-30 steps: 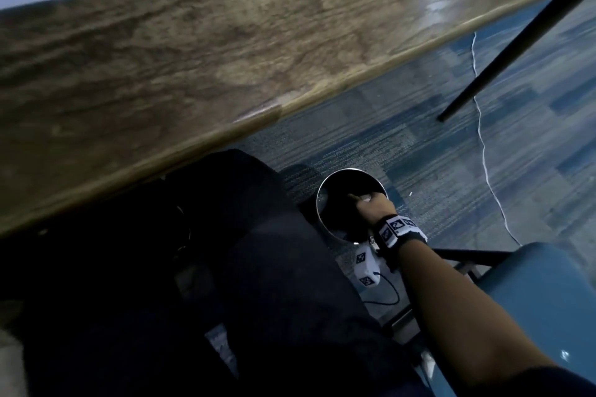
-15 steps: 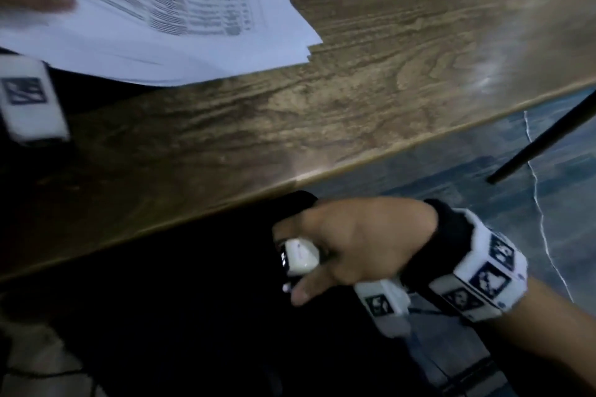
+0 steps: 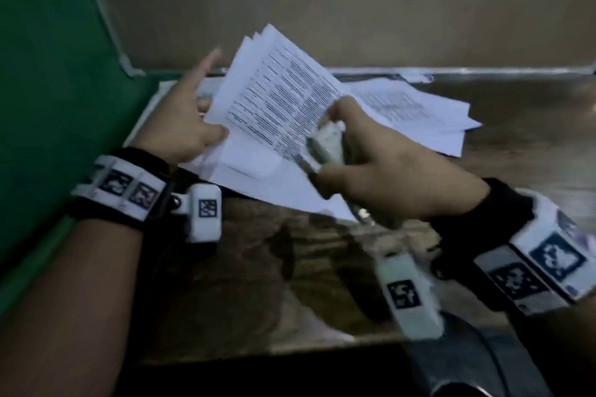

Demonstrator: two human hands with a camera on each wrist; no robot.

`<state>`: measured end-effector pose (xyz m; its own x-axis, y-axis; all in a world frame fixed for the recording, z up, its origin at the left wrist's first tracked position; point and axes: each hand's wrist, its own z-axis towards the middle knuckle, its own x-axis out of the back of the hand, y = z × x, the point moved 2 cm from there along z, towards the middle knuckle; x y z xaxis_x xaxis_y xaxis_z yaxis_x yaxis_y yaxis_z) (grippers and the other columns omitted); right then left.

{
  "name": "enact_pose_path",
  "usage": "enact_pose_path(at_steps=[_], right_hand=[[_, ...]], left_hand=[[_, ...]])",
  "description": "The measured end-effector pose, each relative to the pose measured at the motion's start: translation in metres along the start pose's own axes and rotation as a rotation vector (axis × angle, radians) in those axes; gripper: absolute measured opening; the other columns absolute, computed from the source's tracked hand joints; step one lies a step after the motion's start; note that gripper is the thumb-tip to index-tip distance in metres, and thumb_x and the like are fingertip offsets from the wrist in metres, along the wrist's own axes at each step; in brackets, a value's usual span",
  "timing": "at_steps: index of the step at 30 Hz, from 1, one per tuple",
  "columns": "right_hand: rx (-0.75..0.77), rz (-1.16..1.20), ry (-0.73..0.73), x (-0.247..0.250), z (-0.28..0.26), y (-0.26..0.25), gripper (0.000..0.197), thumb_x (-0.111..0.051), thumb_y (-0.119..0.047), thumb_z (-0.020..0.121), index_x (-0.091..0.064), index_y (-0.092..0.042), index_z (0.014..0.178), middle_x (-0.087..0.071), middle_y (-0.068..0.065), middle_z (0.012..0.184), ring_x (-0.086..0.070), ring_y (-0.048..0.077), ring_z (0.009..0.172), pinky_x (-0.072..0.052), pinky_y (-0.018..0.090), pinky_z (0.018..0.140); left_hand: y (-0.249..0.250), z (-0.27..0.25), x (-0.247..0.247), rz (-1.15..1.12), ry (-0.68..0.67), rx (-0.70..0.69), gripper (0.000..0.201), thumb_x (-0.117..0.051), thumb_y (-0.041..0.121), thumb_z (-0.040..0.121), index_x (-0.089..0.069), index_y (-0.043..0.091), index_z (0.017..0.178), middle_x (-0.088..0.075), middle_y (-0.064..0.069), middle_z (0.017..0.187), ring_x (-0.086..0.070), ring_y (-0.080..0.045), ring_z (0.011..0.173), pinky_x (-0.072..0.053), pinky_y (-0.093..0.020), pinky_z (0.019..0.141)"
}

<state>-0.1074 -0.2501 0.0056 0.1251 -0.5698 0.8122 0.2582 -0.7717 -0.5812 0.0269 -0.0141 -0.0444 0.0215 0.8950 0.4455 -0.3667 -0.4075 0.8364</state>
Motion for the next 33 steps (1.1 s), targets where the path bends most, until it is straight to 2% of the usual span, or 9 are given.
enact_pose_path(at_steps=[2, 6, 10, 16, 21, 23, 26, 29, 33], right_hand=[[0.000, -0.307, -0.014, 0.009, 0.009, 0.045, 0.045, -0.061, -0.042, 0.081, -0.047, -0.014, 0.113, -0.065, 0.006, 0.089, -0.060, 0.028, 0.081, -0.047, 0.038, 0.072], [-0.159, -0.687, -0.187, 0.030, 0.048, 0.113, 0.019, -0.064, -0.040, 0.095, -0.056, -0.024, 0.098, -0.068, -0.002, 0.102, -0.057, 0.021, 0.091, -0.045, 0.033, 0.079], [-0.285, -0.803, -0.249, 0.039, 0.060, 0.162, 0.018, -0.062, -0.039, 0.094, -0.067, -0.026, 0.105, -0.071, 0.000, 0.117, -0.065, 0.022, 0.112, -0.052, 0.033, 0.093], [-0.136, -0.416, 0.202, 0.060, 0.071, 0.104, 0.128, -0.085, -0.068, 0.054, -0.029, -0.019, 0.158, -0.051, 0.014, 0.146, -0.051, 0.030, 0.134, -0.043, 0.042, 0.109], [0.140, 0.118, 0.244, 0.045, 0.107, 0.085, 0.032, -0.087, -0.022, 0.080, -0.074, -0.026, 0.109, -0.079, -0.011, 0.106, -0.073, 0.008, 0.103, -0.055, 0.043, 0.102], [0.174, 0.162, 0.273, 0.032, 0.118, 0.087, 0.006, -0.079, -0.017, 0.088, -0.077, -0.023, 0.088, -0.080, -0.009, 0.087, -0.074, 0.004, 0.080, -0.059, 0.027, 0.084], [0.198, 0.358, 0.486, 0.020, 0.127, 0.096, 0.014, -0.076, -0.013, 0.092, -0.076, -0.014, 0.078, -0.077, -0.002, 0.073, -0.065, 0.005, 0.062, -0.050, 0.019, 0.059], [0.257, 0.575, 0.572, 0.013, 0.127, 0.096, 0.006, -0.072, -0.010, 0.094, -0.077, -0.010, 0.090, -0.079, -0.014, 0.083, -0.072, 0.000, 0.075, -0.053, 0.015, 0.067], [0.367, 0.454, 0.616, 0.000, 0.124, 0.082, 0.004, -0.074, -0.009, 0.091, -0.073, -0.009, 0.088, -0.070, -0.037, 0.074, -0.067, -0.015, 0.073, -0.046, 0.002, 0.062]], left_hand=[[-0.002, 0.003, 0.004, -0.040, 0.093, -0.020, 0.098, -0.068, -0.021, 0.082, -0.038, 0.038, 0.153, -0.072, 0.007, 0.103, -0.074, 0.004, 0.082, -0.061, -0.022, 0.070], [-0.009, 0.008, 0.014, -0.021, 0.269, -0.057, 0.047, -0.076, -0.002, 0.075, -0.072, 0.037, 0.103, -0.079, 0.007, 0.094, -0.077, -0.010, 0.084, -0.065, -0.044, 0.081], [0.000, 0.007, 0.011, -0.021, 0.319, -0.153, 0.035, -0.073, -0.003, 0.082, -0.075, 0.032, 0.082, -0.078, 0.017, 0.083, -0.072, -0.006, 0.075, -0.060, -0.033, 0.072], [0.015, -0.001, 0.011, -0.004, 0.378, -0.269, 0.029, -0.072, -0.001, 0.086, -0.081, 0.022, 0.101, -0.080, 0.014, 0.094, -0.076, -0.010, 0.090, -0.061, -0.028, 0.082], [0.026, -0.008, 0.020, 0.144, 0.465, -0.430, 0.032, -0.079, 0.002, 0.084, -0.080, 0.017, 0.112, -0.077, 0.012, 0.103, -0.072, 0.003, 0.099, -0.054, -0.015, 0.093], [0.025, -0.008, 0.025, 0.157, 0.528, -0.446, 0.047, -0.082, 0.006, 0.083, -0.073, 0.023, 0.126, -0.077, 0.007, 0.110, -0.072, -0.003, 0.102, -0.056, -0.021, 0.096], [0.020, -0.007, 0.034, 0.201, 0.771, -0.353, 0.086, -0.087, 0.023, 0.080, -0.042, 0.037, 0.152, -0.067, 0.008, 0.124, -0.060, -0.008, 0.117, -0.044, -0.019, 0.102], [0.011, -0.001, 0.034, -0.095, 0.709, -0.099, 0.105, -0.089, 0.037, 0.078, -0.023, 0.036, 0.160, -0.060, 0.005, 0.134, -0.059, -0.012, 0.123, -0.047, -0.037, 0.109], [0.011, 0.007, 0.018, -0.297, 0.465, -0.117, 0.047, -0.080, 0.021, 0.088, -0.056, 0.040, 0.123, -0.077, 0.005, 0.115, -0.074, -0.014, 0.108, -0.056, -0.052, 0.101]])
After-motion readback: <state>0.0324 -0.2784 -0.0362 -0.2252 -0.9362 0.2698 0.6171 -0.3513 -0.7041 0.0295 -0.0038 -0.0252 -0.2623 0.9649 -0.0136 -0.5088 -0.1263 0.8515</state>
